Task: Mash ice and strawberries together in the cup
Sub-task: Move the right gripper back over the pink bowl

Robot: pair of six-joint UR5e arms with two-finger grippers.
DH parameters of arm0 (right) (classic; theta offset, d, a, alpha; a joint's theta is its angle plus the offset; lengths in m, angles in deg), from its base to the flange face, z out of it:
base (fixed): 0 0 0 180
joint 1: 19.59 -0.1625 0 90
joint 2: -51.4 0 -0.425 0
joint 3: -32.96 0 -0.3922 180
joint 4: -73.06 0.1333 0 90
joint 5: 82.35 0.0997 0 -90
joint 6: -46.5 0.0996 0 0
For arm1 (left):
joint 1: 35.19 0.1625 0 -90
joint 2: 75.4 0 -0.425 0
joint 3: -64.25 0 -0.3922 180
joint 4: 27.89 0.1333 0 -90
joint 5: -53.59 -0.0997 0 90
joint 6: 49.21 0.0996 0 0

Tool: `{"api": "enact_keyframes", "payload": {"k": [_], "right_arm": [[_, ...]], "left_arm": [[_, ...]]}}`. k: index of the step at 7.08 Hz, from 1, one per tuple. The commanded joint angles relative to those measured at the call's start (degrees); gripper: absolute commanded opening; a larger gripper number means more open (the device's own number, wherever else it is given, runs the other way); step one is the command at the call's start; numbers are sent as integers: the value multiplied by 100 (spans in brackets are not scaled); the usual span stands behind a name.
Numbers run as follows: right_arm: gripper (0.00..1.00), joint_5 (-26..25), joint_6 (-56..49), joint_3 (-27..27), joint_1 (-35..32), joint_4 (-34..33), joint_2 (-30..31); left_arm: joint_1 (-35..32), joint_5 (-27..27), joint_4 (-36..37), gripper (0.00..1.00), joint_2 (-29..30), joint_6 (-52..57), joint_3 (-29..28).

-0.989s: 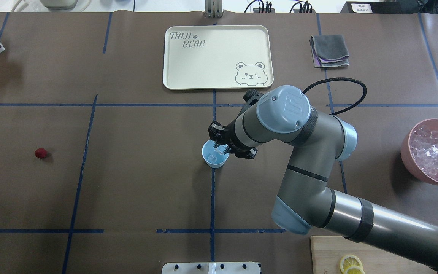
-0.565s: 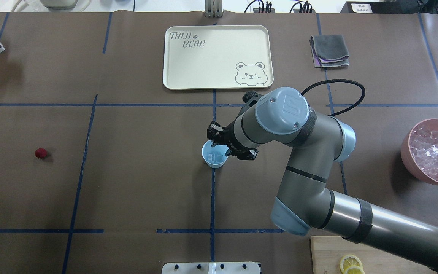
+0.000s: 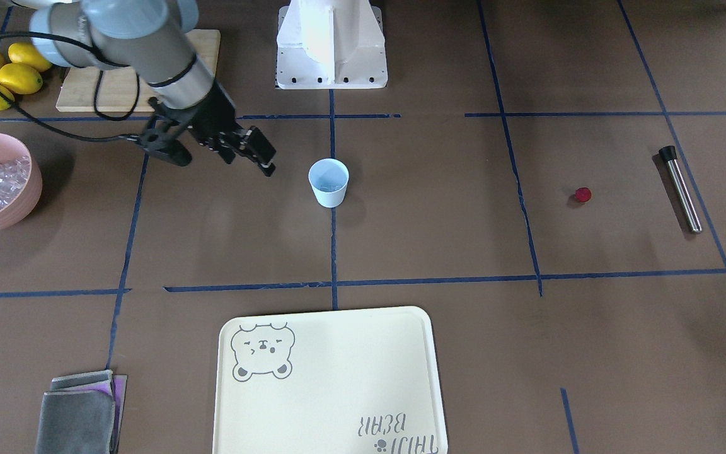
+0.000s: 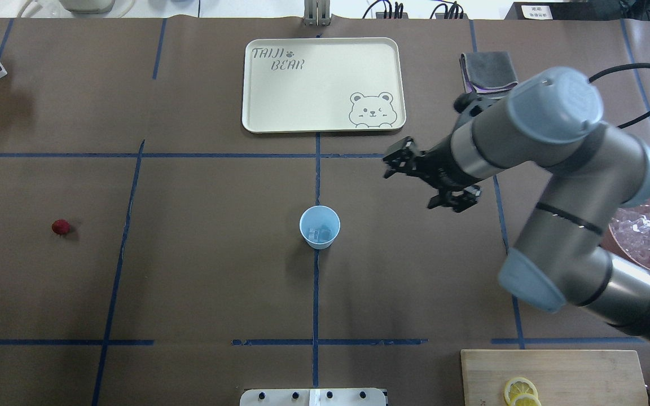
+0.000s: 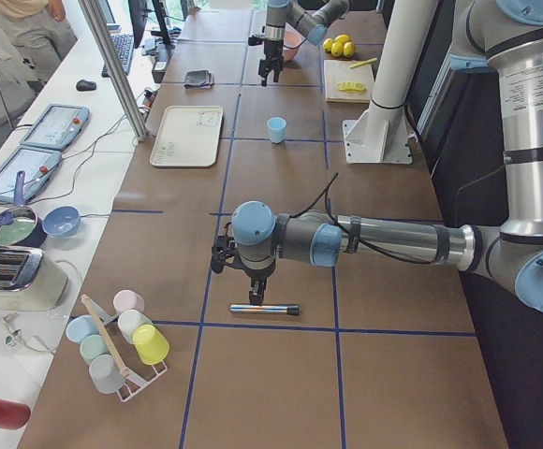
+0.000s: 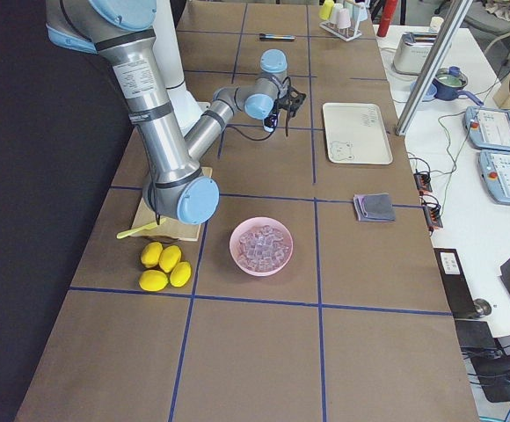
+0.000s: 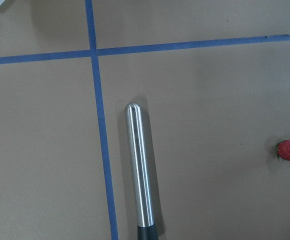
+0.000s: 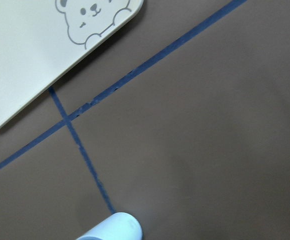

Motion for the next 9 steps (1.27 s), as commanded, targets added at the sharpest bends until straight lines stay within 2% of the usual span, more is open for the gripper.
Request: {"api": "enact_keyframes", "payload": {"k": [1,2,3,5,6,9], "right_arm": [[100,912,-1739,-434,-1047,14,1412],[100,1333,-2906,-443,-1661,14,2019],[100,1476,-4005,-391,-2042,5,2608],[100,1539,-5626,186,-2502,-3,3008],[100,1600,-6164,633,-2572,-3,2975],[100,1706,-6170,848,-2564,-3,2939]], "left_arm": [[-1,0,0,100,-4,0,0],[-1,9,0,100,-4,0,9],[-1,9,0,100,-4,0,9],[-1,9,0,100,-4,0,0],[-1,9,0,100,-4,0,0],[-1,0,0,100,-4,0,0]]}}
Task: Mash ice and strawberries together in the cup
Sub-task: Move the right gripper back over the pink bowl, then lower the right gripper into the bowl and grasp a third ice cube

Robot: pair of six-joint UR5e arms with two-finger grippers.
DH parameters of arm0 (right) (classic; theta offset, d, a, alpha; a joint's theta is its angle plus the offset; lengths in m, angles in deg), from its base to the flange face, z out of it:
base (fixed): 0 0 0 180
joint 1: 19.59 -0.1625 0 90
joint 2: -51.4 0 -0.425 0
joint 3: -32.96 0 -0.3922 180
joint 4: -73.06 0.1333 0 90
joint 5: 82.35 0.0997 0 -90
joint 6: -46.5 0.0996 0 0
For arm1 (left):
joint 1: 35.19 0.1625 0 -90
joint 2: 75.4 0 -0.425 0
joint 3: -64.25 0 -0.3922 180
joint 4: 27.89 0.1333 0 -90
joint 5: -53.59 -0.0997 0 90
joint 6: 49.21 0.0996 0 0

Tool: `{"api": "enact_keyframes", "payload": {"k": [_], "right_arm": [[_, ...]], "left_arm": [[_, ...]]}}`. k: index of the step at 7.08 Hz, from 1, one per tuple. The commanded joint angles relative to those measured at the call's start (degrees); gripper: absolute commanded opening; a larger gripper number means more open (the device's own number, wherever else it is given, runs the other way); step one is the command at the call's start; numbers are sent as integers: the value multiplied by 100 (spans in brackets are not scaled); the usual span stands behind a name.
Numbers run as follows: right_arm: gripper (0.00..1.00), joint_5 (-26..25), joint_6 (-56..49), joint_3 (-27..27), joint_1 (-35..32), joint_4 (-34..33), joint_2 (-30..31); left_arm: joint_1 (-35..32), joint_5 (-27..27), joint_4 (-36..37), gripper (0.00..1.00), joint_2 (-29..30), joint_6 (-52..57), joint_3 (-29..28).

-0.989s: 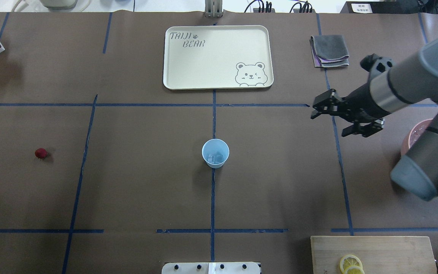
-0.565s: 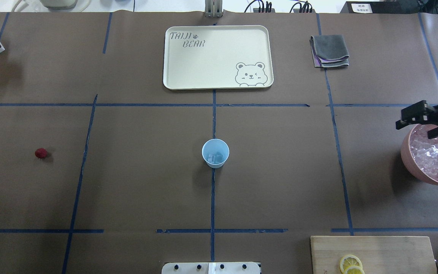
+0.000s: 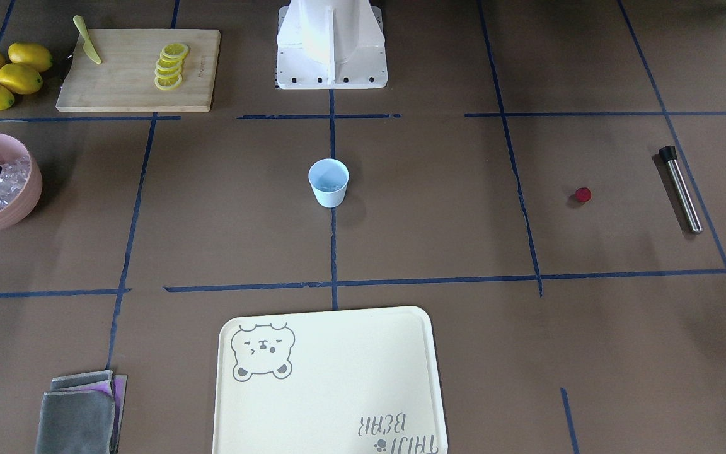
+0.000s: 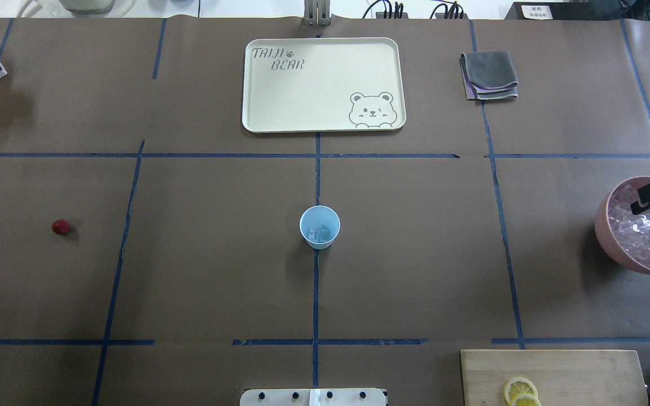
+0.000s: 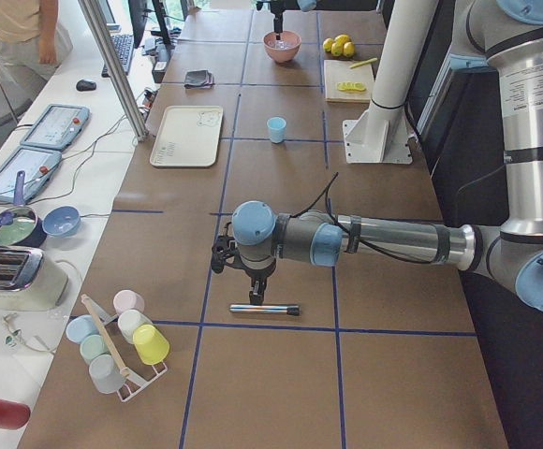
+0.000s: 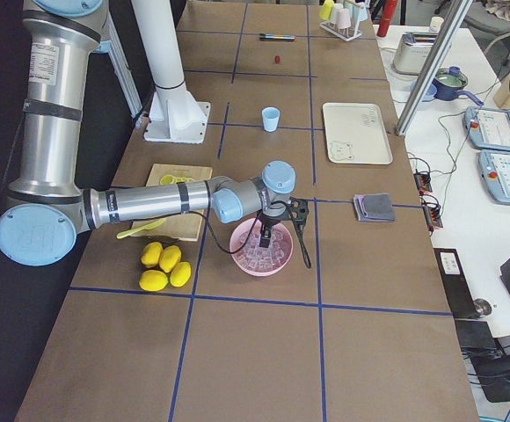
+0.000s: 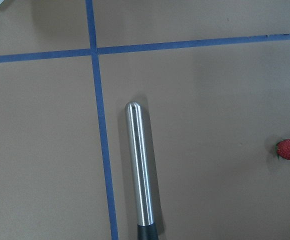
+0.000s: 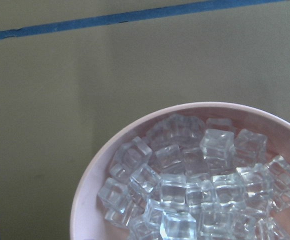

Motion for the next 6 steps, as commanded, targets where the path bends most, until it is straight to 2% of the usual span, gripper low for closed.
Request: {"api": "enact_keyframes", "payload": {"k": [1,6], "right_arm": [[99,4,-17,122,0,0,-6],[98,4,27,351,307,0,-164]], "left_arm": [[0,6,0,100,0,0,8],[0,6,0,100,9,0,0]]}}
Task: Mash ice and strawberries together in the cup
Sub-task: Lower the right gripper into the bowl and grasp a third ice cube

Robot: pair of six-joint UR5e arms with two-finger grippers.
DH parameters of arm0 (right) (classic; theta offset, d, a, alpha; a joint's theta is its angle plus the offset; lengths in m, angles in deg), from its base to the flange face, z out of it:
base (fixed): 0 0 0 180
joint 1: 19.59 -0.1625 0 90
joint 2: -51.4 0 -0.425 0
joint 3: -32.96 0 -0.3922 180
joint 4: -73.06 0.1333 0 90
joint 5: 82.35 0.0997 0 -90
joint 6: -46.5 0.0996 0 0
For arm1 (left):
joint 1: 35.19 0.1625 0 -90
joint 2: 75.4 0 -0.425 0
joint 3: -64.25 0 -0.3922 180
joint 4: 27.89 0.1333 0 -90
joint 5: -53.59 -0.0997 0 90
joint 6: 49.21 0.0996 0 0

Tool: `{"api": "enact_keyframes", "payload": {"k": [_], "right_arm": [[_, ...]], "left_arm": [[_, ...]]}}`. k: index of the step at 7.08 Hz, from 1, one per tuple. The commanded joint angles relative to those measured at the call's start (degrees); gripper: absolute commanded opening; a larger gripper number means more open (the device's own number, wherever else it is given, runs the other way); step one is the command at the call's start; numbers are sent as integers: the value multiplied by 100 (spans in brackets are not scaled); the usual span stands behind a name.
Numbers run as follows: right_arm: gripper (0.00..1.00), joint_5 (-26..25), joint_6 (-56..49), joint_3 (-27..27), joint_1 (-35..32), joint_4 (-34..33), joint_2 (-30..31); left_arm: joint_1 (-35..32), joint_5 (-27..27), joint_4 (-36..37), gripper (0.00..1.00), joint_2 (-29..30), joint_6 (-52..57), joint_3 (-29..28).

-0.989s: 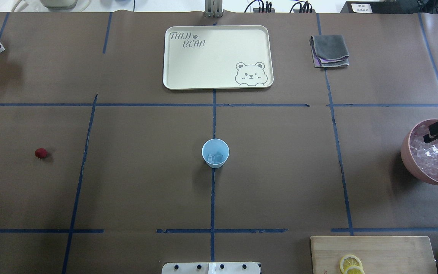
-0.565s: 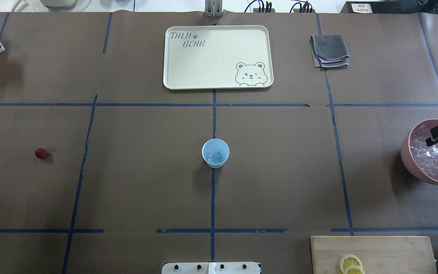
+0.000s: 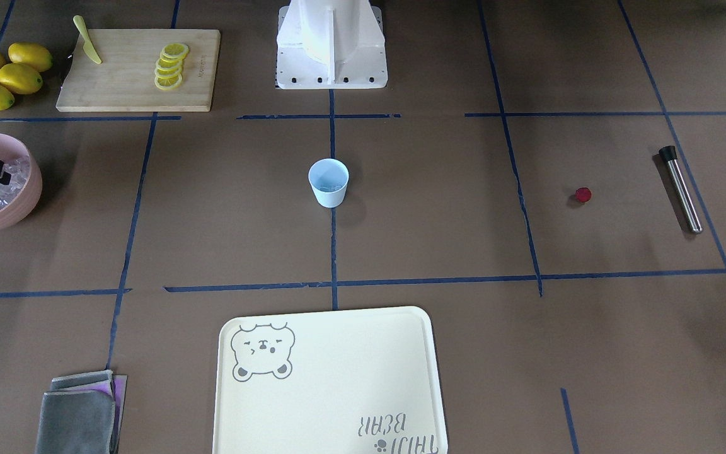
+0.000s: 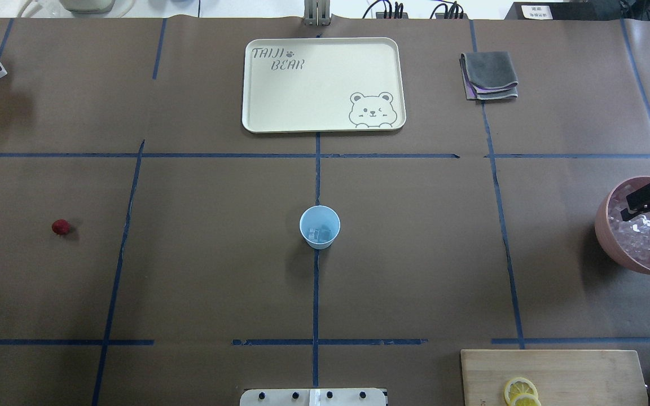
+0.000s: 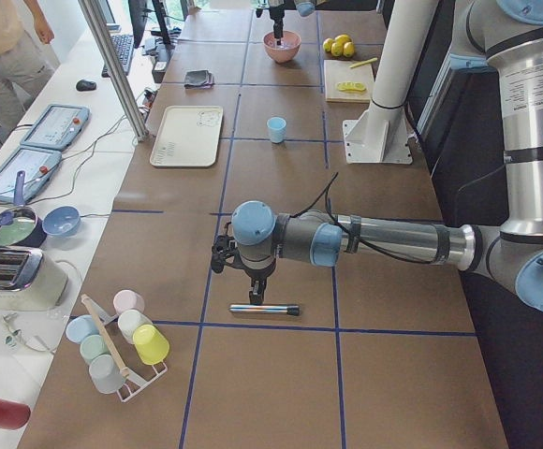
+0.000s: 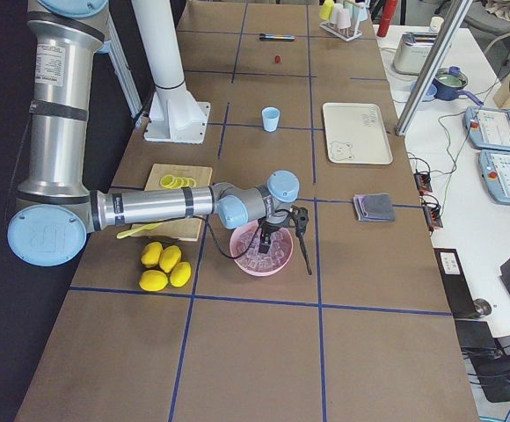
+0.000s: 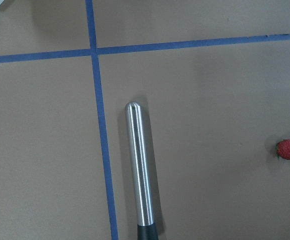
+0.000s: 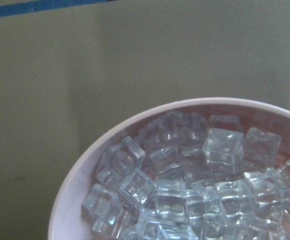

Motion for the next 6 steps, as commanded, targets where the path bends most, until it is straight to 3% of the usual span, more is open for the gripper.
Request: {"api": "enact_keyframes", "payload": {"k": [1,2,6], "right_arm": [[95,-2,5,85,61,0,-11],[91,-2,-4,129,61,0,-11],[22,15,5,120,61,0,-106]], "left_arm": [[0,0,0,100,3,0,0],[0,0,0,100,-5,0,0],[0,0,0,100,-6,0,0]]}}
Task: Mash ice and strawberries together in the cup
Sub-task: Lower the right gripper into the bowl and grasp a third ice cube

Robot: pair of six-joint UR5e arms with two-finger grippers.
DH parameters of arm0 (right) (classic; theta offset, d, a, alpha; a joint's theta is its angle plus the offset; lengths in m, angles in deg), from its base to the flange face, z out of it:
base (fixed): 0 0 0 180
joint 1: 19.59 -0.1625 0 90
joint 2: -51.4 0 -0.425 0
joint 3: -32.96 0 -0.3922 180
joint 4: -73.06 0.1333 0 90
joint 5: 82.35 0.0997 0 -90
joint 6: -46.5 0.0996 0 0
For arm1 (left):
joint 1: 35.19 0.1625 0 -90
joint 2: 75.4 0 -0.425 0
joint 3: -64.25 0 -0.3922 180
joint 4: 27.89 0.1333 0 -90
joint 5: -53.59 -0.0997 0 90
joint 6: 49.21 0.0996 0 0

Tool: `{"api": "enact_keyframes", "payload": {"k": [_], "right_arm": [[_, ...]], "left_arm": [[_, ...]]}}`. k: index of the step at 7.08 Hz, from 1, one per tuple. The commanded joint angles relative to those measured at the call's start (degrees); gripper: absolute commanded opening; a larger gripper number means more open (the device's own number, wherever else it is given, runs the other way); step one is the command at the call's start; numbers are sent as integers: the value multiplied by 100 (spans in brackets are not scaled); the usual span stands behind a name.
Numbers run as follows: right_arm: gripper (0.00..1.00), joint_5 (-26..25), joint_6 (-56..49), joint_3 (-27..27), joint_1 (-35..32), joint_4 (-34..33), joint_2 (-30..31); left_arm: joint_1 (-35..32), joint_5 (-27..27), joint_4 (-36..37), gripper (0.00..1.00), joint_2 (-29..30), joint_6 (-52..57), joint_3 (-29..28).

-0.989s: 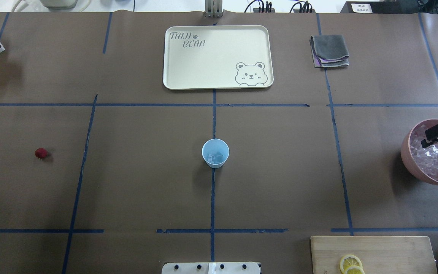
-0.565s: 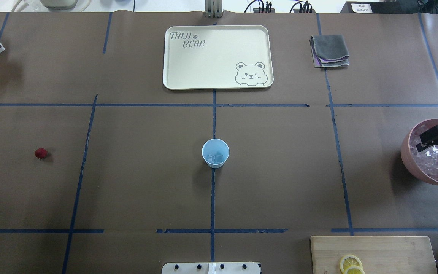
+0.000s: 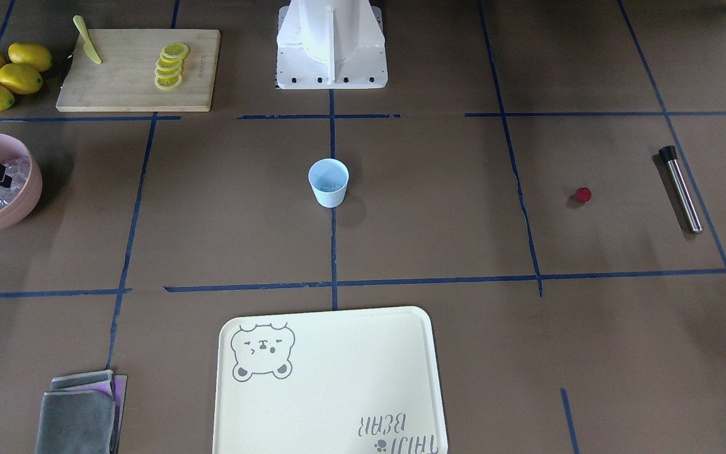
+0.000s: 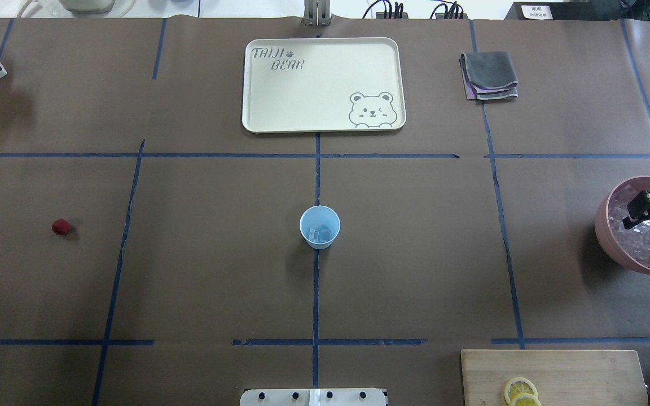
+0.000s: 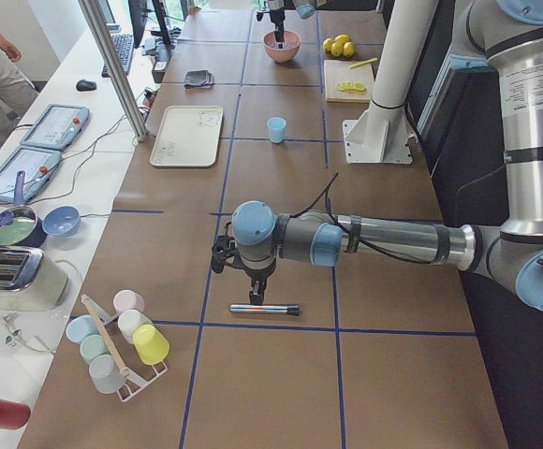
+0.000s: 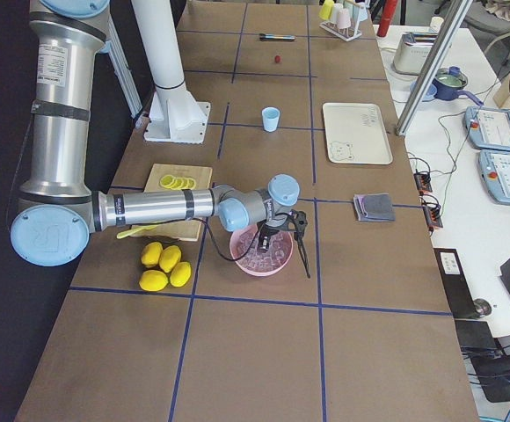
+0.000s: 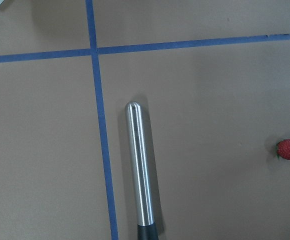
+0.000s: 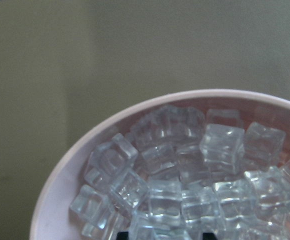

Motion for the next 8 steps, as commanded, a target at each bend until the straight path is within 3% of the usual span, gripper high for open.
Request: {"api": "enact_keyframes", "payload": {"k": [1,3,5,8], "right_arm": [[5,14,-23,22,0,0,-99],[0,66,-15,-361,-104,9,-74],[0,49,1181,-1432,-88,-62,-221],[1,-99,4412,-1621,1006,-53,-1922]], "left_arm": [[0,0,0,100,0,0,9],[0,0,0,100,0,0,9],[0,0,0,100,0,0,9],[0,0,0,100,0,-9,9]]}}
